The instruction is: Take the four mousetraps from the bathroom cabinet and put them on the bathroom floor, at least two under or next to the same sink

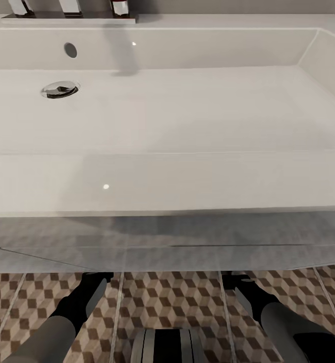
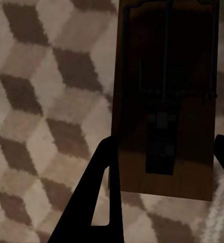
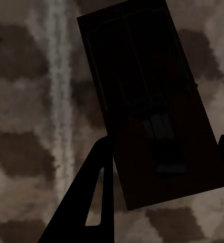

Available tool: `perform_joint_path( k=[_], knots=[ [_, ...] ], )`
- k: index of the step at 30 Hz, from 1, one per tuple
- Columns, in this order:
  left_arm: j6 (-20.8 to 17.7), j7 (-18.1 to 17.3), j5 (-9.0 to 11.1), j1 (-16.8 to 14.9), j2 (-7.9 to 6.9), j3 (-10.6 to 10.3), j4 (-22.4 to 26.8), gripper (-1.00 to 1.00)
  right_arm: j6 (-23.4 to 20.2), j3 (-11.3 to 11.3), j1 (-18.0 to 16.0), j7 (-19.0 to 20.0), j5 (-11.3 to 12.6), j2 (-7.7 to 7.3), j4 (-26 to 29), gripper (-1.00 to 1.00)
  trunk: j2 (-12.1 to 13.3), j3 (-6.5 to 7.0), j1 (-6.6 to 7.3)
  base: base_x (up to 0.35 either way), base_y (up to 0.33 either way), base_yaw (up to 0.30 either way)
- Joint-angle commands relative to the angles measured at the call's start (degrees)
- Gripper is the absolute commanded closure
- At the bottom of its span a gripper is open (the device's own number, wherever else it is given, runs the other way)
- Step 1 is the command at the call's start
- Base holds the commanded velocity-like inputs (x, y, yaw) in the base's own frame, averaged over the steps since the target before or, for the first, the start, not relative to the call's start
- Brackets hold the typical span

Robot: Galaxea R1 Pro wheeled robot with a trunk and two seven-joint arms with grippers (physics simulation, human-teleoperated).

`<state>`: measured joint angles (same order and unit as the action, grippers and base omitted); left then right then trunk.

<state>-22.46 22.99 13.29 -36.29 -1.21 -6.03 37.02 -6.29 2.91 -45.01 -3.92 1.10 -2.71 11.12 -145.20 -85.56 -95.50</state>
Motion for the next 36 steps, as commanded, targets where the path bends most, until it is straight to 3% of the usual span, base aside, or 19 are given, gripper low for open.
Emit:
perform_joint_path(
  k=[1,36],
  knots=[
    [-0.23,0.57,0.60,-0.02,-0.10,-0.47,0.09,1.00,-0.39,0.30,0.01,-0.22,0.13,-0.02,0.13,1.00,-0.01,-0.03,0.01,0.000,0.000,0.000],
    [-0.39,0.57,0.60,-0.01,-0.04,-0.42,0.07,1.00,-0.87,0.33,0.01,-0.22,-0.04,0.07,0.13,1.00,-0.01,-0.03,0.01,0.000,0.000,0.000]
  ],
)
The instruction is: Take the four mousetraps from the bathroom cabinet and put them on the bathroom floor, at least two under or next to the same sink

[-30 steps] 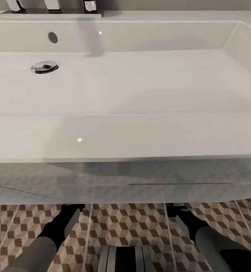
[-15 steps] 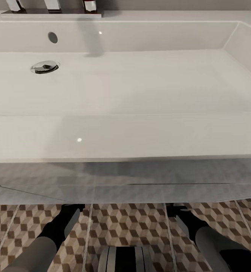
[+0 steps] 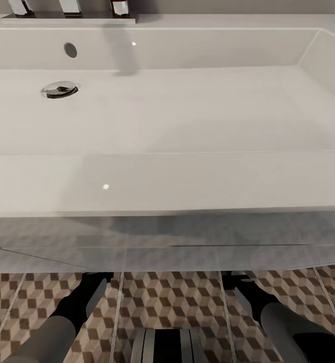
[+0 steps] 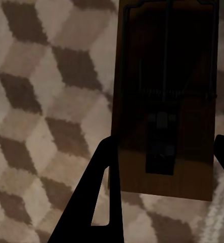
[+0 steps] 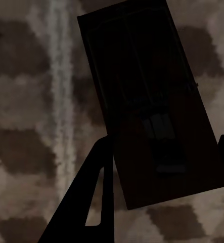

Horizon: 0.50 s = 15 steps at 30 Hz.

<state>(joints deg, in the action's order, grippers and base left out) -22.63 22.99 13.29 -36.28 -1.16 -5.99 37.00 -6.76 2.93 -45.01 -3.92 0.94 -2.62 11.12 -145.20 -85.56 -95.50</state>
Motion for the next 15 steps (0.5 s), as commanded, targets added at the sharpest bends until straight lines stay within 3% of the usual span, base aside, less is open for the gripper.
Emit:
perform_joint_path(
  k=[1,15],
  knots=[
    [-0.22,0.57,0.60,-0.02,-0.09,-0.47,0.09,1.00,-0.41,0.32,0.01,-0.21,0.12,-0.02,0.13,-1.00,-0.01,-0.03,0.01,0.000,0.000,0.000],
    [-0.22,0.57,0.60,-0.02,-0.07,-0.51,0.09,1.00,-0.45,0.32,0.01,-0.21,0.11,-0.02,0.13,-1.00,-0.01,-0.03,0.01,0.000,0.000,0.000]
  ],
)
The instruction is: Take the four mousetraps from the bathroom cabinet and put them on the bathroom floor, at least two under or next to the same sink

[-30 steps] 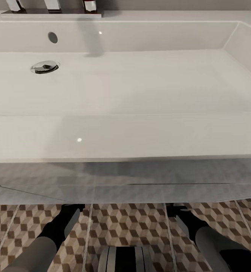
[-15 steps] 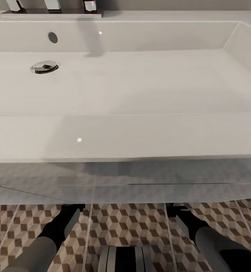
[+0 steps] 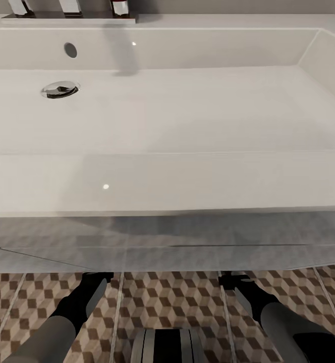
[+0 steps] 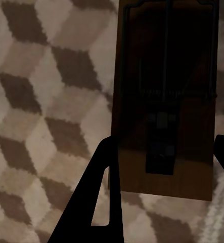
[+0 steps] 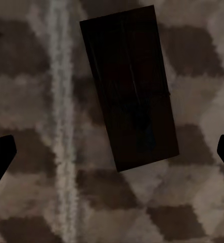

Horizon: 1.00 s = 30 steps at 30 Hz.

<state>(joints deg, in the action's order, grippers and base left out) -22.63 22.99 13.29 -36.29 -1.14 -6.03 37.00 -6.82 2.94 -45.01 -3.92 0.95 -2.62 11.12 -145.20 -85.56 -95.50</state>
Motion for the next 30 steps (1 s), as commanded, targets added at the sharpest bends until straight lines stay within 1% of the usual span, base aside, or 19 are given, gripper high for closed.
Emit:
perform_joint_path(
  k=[1,21,30],
  knots=[
    [-0.22,0.57,0.59,-0.02,-0.09,-0.47,0.09,1.00,-0.39,0.31,0.01,-0.22,0.10,-0.02,0.13,-1.00,-0.01,-0.03,0.01,0.000,0.000,0.000],
    [-0.48,0.57,0.59,-0.01,-0.09,-0.33,0.05,1.00,-0.31,0.31,0.01,-0.22,0.10,-0.02,0.13,-1.00,-0.01,-0.03,0.01,0.000,0.000,0.000],
    [-0.56,0.57,0.87,-0.01,-0.09,-0.30,-0.82,1.00,-0.25,0.31,0.01,-0.22,0.10,-0.02,0.13,-1.00,-0.01,-0.03,0.01,0.000,0.000,0.000]
  ],
)
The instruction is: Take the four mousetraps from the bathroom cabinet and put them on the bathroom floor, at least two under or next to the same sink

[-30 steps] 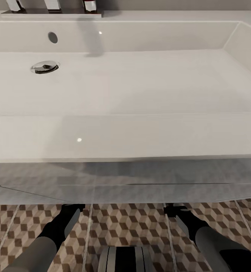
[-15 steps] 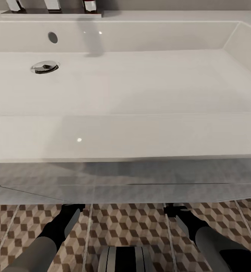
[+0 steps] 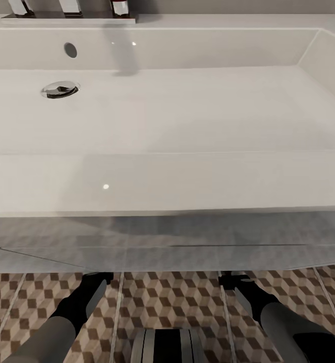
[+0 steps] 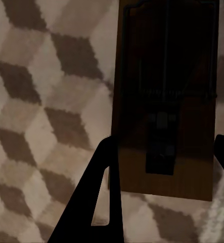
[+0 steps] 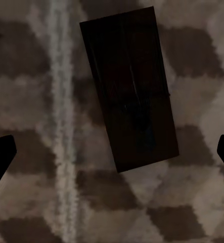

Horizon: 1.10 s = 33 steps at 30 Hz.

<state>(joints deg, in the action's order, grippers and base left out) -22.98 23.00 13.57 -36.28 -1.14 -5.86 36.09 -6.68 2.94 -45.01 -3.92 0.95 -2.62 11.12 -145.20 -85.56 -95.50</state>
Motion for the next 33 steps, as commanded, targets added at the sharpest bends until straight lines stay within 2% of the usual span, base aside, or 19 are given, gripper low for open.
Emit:
perform_joint_path(
  k=[1,12,33],
  knots=[
    [-0.25,0.55,0.65,-0.02,-0.09,-0.47,-0.11,1.00,-0.38,0.31,0.01,-0.22,0.10,-0.02,0.13,-1.00,-0.01,-0.03,0.01,0.000,0.000,0.000],
    [-0.31,0.49,0.92,-0.02,-0.15,-0.72,-2.92,1.00,-0.36,0.31,0.01,-0.22,0.10,-0.02,0.13,-1.00,-0.01,-0.03,0.01,0.000,0.000,0.000],
    [-0.31,0.33,1.03,-0.03,-0.18,-0.80,-3.84,1.00,-0.35,0.31,0.01,-0.22,0.07,-0.02,0.13,-1.00,-0.01,-0.03,0.01,0.000,0.000,0.000]
  ],
)
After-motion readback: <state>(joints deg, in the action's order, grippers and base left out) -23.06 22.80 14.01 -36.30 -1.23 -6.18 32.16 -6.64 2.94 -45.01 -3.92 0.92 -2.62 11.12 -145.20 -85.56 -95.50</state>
